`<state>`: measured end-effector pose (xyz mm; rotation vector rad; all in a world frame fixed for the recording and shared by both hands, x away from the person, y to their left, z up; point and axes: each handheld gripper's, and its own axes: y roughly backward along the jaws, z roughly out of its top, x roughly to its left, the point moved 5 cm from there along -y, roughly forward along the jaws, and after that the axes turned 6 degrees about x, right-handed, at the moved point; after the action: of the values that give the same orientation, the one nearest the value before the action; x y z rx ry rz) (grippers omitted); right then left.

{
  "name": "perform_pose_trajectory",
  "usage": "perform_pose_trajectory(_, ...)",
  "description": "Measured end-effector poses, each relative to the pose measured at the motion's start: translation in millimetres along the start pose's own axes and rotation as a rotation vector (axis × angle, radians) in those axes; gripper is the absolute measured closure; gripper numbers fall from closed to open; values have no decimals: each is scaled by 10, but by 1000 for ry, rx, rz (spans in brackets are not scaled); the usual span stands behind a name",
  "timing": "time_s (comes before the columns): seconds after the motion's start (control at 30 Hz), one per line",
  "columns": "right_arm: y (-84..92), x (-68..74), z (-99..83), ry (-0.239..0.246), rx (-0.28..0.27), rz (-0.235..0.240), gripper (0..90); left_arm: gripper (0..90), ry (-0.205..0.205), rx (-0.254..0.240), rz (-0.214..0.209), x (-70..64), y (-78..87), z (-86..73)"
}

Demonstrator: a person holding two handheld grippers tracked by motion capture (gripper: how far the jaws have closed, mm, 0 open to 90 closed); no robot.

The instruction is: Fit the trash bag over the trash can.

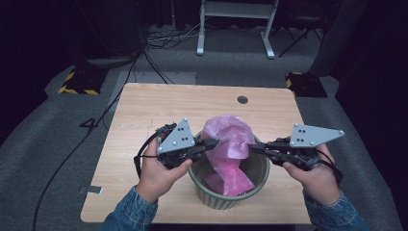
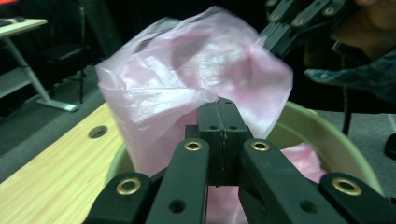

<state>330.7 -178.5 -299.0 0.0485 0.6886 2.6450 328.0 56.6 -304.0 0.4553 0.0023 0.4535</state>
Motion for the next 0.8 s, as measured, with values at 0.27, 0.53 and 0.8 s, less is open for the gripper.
perform_pose_trajectory(0.27, 282, -178, -136, -35, 47, -63, 900, 900, 38, 3, 76, 202, 191, -100)
perform_pose_trajectory(0.53, 462, -286, -251, -63, 77, -90, 900, 900, 55, 4, 129, 326, 316, -153)
perform_pose_trajectory(0.8, 579, -377, -313, -88, 95, -95, 900, 900, 44, 16, 115, 305, 349, -165)
